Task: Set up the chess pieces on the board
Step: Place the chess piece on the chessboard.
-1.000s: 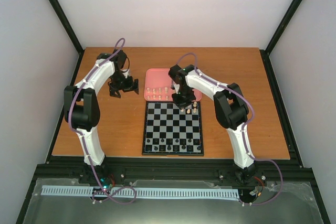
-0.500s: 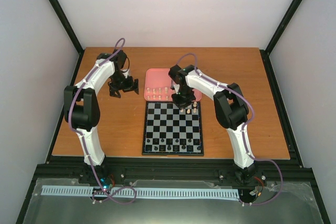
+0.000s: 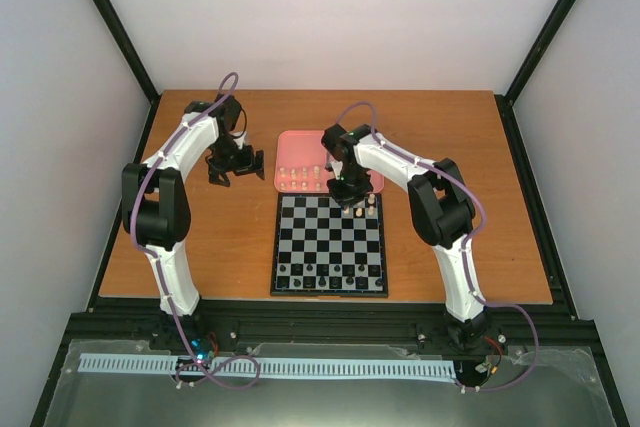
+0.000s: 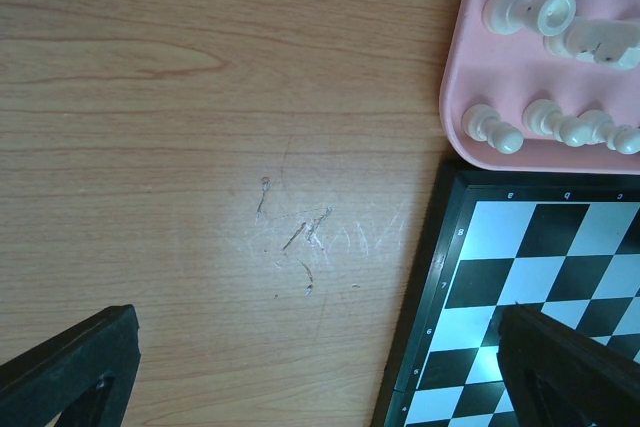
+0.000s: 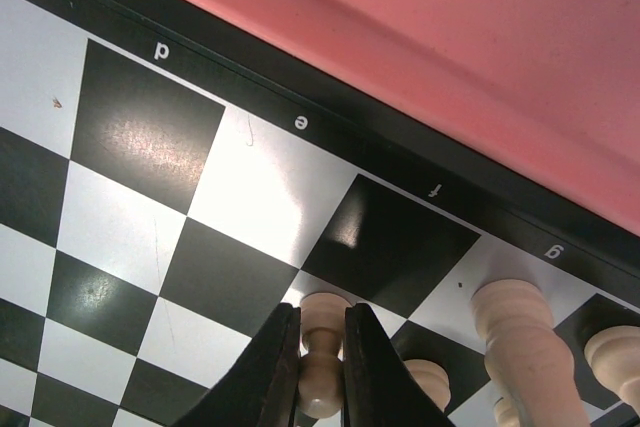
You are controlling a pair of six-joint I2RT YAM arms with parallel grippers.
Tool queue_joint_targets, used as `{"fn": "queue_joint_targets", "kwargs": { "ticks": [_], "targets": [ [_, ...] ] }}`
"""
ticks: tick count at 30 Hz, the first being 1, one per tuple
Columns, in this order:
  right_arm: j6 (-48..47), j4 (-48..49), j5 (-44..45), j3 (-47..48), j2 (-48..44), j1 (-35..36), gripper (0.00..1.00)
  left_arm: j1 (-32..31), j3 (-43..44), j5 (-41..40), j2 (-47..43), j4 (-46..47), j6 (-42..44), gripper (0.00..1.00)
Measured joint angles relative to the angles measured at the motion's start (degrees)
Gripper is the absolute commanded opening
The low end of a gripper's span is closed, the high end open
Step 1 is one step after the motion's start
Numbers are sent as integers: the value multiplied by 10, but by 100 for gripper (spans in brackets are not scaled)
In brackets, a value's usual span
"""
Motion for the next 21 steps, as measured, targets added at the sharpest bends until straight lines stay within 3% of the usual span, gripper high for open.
{"fn": "queue_joint_targets", "kwargs": {
  "ticks": [21],
  "targets": [
    [0, 4, -1, -14, -9, 0, 12, 0, -1, 0, 0, 0, 0, 100]
  ]
}}
